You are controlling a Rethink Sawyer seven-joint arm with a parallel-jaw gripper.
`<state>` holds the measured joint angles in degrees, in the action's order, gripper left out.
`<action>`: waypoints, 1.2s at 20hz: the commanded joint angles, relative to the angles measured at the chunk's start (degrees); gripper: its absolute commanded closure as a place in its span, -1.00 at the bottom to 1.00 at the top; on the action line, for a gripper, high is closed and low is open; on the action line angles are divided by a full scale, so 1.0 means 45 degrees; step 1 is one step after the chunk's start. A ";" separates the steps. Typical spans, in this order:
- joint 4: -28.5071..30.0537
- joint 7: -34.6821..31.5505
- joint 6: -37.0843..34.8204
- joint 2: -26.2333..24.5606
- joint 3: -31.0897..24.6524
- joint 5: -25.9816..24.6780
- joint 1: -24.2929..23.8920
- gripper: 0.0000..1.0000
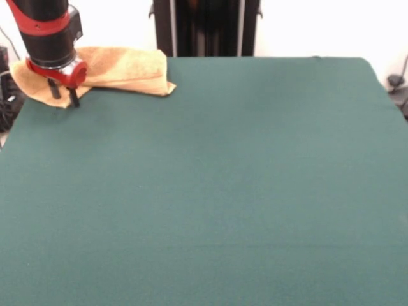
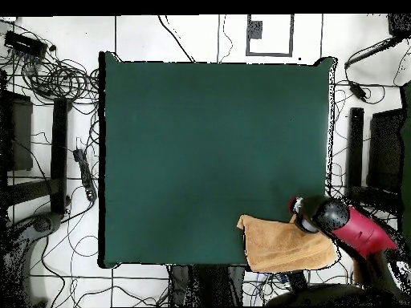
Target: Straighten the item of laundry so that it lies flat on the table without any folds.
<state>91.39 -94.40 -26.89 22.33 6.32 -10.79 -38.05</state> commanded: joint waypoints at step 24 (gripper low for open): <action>-0.2032 -0.1687 0.1785 -0.2203 -0.2037 0.0805 0.1689 1.00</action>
<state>89.79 -94.40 -27.27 21.24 8.81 -10.52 -34.80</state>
